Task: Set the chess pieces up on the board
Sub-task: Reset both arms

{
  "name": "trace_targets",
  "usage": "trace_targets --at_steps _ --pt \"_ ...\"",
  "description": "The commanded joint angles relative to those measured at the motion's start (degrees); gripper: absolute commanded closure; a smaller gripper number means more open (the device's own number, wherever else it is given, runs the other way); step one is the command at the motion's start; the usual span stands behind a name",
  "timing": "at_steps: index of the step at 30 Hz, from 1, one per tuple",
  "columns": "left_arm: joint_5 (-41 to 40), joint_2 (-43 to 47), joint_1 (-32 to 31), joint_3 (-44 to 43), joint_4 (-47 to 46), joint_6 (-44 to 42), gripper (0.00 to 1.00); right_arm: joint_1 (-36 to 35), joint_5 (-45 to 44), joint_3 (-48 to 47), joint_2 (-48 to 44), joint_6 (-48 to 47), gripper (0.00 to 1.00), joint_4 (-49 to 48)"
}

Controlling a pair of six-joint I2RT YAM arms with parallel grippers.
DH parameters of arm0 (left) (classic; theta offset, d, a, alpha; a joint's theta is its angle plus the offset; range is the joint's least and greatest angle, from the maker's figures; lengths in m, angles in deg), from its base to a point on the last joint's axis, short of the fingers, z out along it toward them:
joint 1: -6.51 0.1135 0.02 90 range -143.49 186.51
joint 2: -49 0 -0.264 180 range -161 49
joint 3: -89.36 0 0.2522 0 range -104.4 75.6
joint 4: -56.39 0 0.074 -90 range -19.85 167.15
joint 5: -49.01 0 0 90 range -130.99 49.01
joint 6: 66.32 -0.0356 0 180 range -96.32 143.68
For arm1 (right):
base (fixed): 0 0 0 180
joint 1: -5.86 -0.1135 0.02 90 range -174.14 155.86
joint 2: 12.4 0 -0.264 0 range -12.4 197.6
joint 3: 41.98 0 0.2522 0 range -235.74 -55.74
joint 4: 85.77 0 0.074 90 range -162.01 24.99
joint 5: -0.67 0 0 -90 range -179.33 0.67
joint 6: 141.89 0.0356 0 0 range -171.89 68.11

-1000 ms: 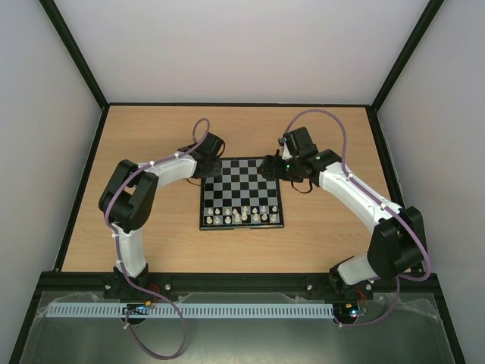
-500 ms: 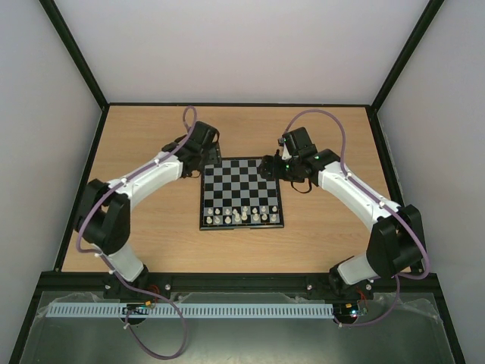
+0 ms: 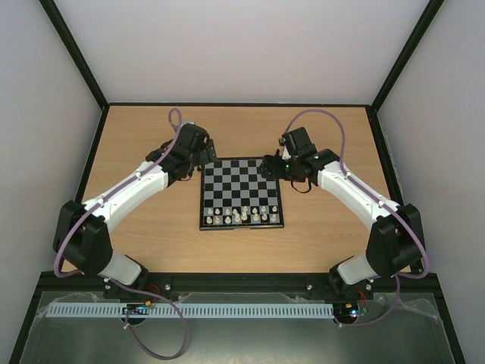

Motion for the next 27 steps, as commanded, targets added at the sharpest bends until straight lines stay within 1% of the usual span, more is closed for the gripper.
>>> trace_targets --at_steps 1,10,13,15,17,19,22,25,27 --pt "-2.97 4.93 -0.19 3.42 -0.49 0.24 0.01 -0.20 -1.52 -1.28 -1.97 -0.79 0.01 0.42" --pt "-3.70 11.19 0.54 8.97 -1.56 0.70 0.01 -0.20 -5.79 0.54 -7.16 -2.29 0.01 -0.90" --pt "-5.93 13.62 0.57 11.72 -3.97 0.46 0.01 -0.20 -8.60 2.78 -10.45 -2.37 0.01 -3.22" --pt "-8.20 15.21 0.59 14.12 -7.02 -0.06 0.01 -0.20 -10.80 4.06 -12.67 -1.71 0.01 -5.55" --pt "-7.79 16.15 0.65 16.58 -10.66 -3.32 0.01 -0.25 -16.76 5.30 -14.54 -1.20 0.02 -6.56" --pt "-8.94 16.88 0.79 19.31 -13.84 -4.79 0.01 -0.20 -23.53 8.46 -16.85 -2.47 0.01 -9.06" --pt "-5.60 18.85 2.33 25.11 -21.84 -8.35 0.01 -0.21 -26.82 16.55 -21.78 -7.49 0.01 -17.12" --pt "-2.61 21.46 4.79 30.92 -30.64 -8.62 0.01 -0.20 -28.52 24.99 -27.26 -11.12 0.01 -25.76" --pt "-2.44 22.42 5.16 33.58 -35.02 -12.79 0.01 -0.12 -32.81 29.85 -29.80 -12.60 0.01 -31.16"
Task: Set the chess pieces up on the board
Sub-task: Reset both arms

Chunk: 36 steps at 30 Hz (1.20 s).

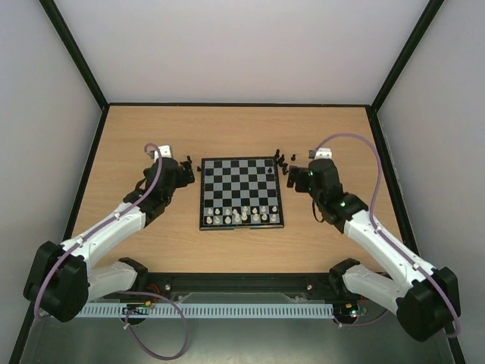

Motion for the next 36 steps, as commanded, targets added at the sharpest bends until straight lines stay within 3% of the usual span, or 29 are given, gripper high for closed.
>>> trace_targets --at_steps 1,3,8,13,18,24,28,33,35,36 --pt "0.00 2.85 1.49 5.66 -15.77 -8.36 0.01 -0.03 -11.39 9.72 -5.39 -6.67 0.01 -16.05" --pt "-2.97 2.91 2.59 7.45 -18.66 -9.47 0.01 0.78 -14.27 13.43 -5.75 -8.71 0.01 -22.56" --pt "-1.72 0.99 6.41 12.68 -29.08 -13.13 0.01 6.79 -16.94 18.36 0.50 -7.85 0.01 -33.94" --pt "5.60 -2.22 11.66 16.17 -38.51 -13.75 0.01 15.64 -15.02 27.32 6.21 -5.96 0.01 -51.58" --pt "13.93 -5.82 18.37 13.86 -38.51 -13.29 0.01 20.51 -12.35 29.71 12.96 -5.71 0.01 -61.70" --pt "12.80 -5.79 20.94 14.94 -42.62 -15.80 0.01 20.94 -13.79 29.39 22.16 -7.18 0.01 -70.42" --pt "13.39 -6.51 23.44 19.10 -51.32 -19.19 0.01 20.99 -11.71 28.92 24.35 -8.41 0.01 -71.75" --pt "15.29 -7.68 28.32 22.26 -54.76 -16.92 0.01 20.94 -12.31 29.46 24.49 -8.08 0.01 -72.58" --pt "21.99 -11.22 31.93 23.80 -59.39 -13.49 0.01 20.92 -12.37 30.30 24.01 -8.09 0.01 -73.87" --pt "25.39 -11.72 33.38 22.74 -57.00 -13.65 0.00 20.92 -12.06 31.16 23.79 -8.20 0.01 -75.08"
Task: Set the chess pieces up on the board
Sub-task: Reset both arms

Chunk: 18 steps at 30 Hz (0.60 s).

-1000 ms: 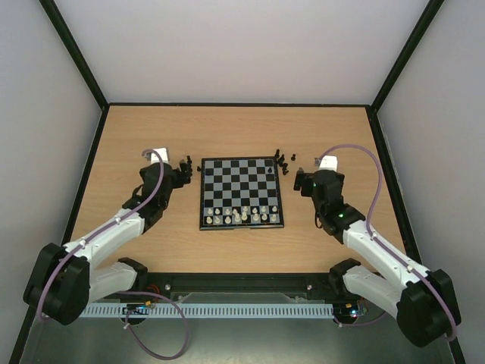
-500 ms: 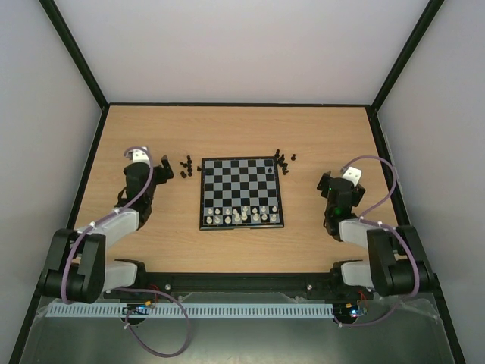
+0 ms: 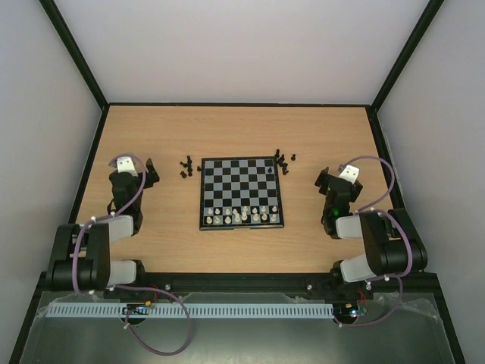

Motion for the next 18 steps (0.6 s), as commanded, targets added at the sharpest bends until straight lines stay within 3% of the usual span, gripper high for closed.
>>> trace_targets --at_steps 1,5,9,12,14,15,16,18 --pt "9.45 -4.42 4.50 0.30 -5.93 2.86 0.00 0.24 -0.42 2.79 -0.61 -0.44 0.01 -7.96" --pt "8.34 -4.10 4.84 0.98 -7.25 2.16 0.01 0.30 1.52 6.67 -1.40 -1.27 0.01 -14.23" --pt "5.56 -5.24 4.88 0.19 -7.67 1.60 0.00 0.24 1.62 6.12 -1.08 -1.38 0.01 -13.56" --pt "4.18 -5.71 4.83 1.73 -12.35 0.94 0.00 0.36 3.71 3.60 0.18 -2.06 0.01 -10.34" --pt "3.82 -6.39 4.70 3.59 -16.09 0.63 0.00 0.41 7.50 4.43 3.70 -4.45 0.01 -14.55" --pt "3.17 -6.53 4.46 3.27 -15.52 0.55 0.01 0.40 7.89 4.97 4.86 -4.73 0.01 -17.81" --pt "2.71 -6.98 4.18 2.59 -14.41 0.42 0.01 0.41 8.34 3.90 3.46 -4.10 0.01 -13.33" --pt "1.30 -7.92 3.59 0.50 -11.52 0.29 0.00 0.50 8.31 3.73 4.35 -4.54 0.01 -14.02"
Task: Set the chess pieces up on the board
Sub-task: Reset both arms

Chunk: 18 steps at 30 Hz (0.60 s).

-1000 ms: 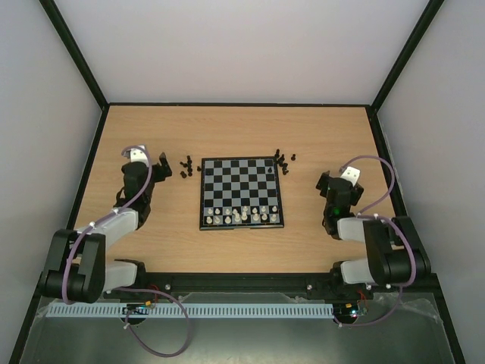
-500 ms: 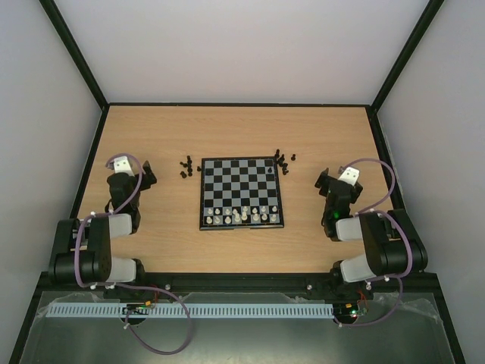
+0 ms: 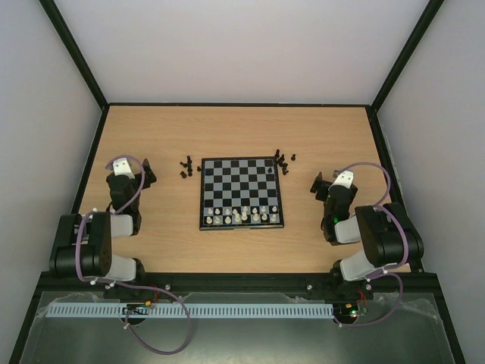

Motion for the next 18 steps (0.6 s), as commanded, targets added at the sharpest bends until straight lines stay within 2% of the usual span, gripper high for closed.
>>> trace_targets --at_steps 1,2,10,13,16,18 --pt "-3.54 -2.18 -1.24 -2.76 -1.30 -1.23 0.00 0.44 1.80 -1.45 0.03 -1.10 0.01 -1.51" --pt "-4.14 -2.18 -1.62 -3.05 -0.91 -1.32 0.00 0.50 1.68 -1.10 0.75 -1.38 0.01 -3.48" --pt "-5.16 -0.52 -2.46 1.47 -6.96 -1.86 0.00 1.35 3.45 -2.48 0.52 -0.79 0.01 -0.27" --pt "-4.77 -2.43 -3.53 5.87 -17.67 -3.48 0.00 1.49 3.56 -2.44 0.48 -0.70 0.01 -0.11" --pt "-1.13 -6.38 -4.45 -0.40 -9.80 -6.29 0.00 1.42 3.57 -2.46 0.49 -0.68 0.01 -0.10" --pt "-1.43 -6.23 -4.62 0.04 -10.49 -6.14 0.00 1.42 3.69 -2.50 0.50 -0.69 0.01 -0.03"
